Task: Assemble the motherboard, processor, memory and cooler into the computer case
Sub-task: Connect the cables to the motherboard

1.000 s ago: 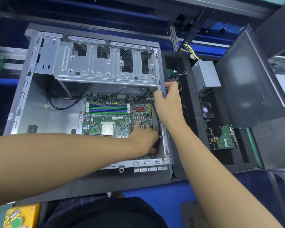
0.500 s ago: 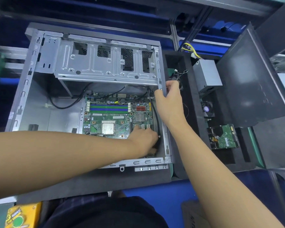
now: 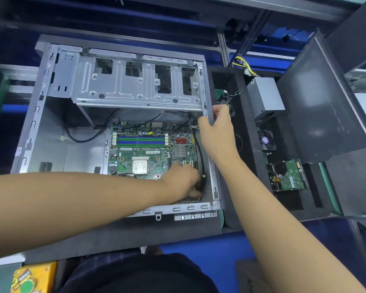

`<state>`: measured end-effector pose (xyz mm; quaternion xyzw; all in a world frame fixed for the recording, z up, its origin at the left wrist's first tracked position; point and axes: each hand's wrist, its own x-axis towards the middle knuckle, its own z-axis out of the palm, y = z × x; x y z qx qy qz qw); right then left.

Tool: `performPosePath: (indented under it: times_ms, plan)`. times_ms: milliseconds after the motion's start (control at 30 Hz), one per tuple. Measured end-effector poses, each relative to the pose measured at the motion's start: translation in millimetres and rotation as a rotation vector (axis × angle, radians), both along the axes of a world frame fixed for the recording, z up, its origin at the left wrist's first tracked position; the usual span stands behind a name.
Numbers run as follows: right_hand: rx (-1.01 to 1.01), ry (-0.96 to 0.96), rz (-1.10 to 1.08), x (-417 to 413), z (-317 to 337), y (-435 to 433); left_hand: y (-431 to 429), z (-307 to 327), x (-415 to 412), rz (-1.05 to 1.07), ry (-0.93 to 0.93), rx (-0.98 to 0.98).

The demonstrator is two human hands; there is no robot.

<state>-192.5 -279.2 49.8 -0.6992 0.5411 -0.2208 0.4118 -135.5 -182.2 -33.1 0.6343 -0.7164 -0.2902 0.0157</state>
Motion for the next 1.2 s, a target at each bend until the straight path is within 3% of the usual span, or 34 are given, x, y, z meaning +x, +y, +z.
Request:
performPosePath:
  times_ms: [167, 967, 1200]
  plan:
    - [0.002, -0.007, 0.005, -0.2, -1.7, -0.8, 0.9, -4.0, 0.1, 0.002, 0.013, -0.077]
    - [0.003, 0.008, 0.023, -0.5, -1.1, -1.2, 1.6, 3.9, -9.2, -0.130, -0.230, -0.097]
    - [-0.003, 0.015, 0.020, -0.3, -0.4, -0.8, 3.5, -4.4, -1.2, -0.138, -0.156, -0.109]
